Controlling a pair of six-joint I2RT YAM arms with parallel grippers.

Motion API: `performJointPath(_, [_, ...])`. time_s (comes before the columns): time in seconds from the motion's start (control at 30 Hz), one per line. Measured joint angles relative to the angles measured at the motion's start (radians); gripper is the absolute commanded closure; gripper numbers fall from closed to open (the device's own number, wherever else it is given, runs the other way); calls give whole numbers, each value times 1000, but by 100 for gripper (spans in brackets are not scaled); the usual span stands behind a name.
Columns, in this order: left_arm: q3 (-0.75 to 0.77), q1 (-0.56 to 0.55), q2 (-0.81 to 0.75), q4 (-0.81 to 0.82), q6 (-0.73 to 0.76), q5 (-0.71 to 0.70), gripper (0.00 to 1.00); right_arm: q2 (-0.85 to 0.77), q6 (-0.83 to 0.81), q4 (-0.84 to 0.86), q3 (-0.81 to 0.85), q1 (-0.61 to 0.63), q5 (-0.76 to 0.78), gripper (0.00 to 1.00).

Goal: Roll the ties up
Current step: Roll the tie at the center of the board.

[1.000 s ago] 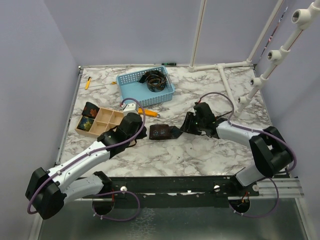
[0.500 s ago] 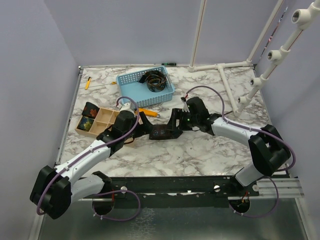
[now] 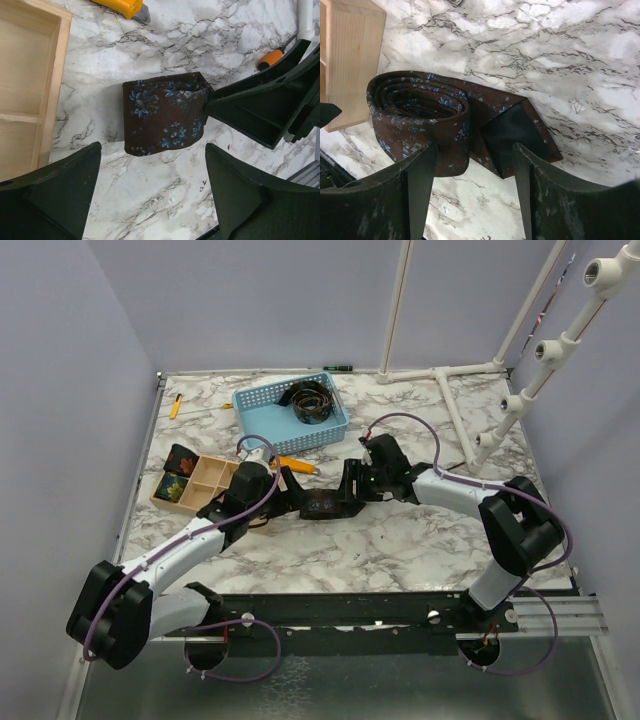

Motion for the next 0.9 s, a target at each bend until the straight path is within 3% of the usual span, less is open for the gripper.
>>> performJointPath(0.9, [4, 18, 239, 212, 13, 111, 14, 27, 12, 103, -82, -70, -1, 40])
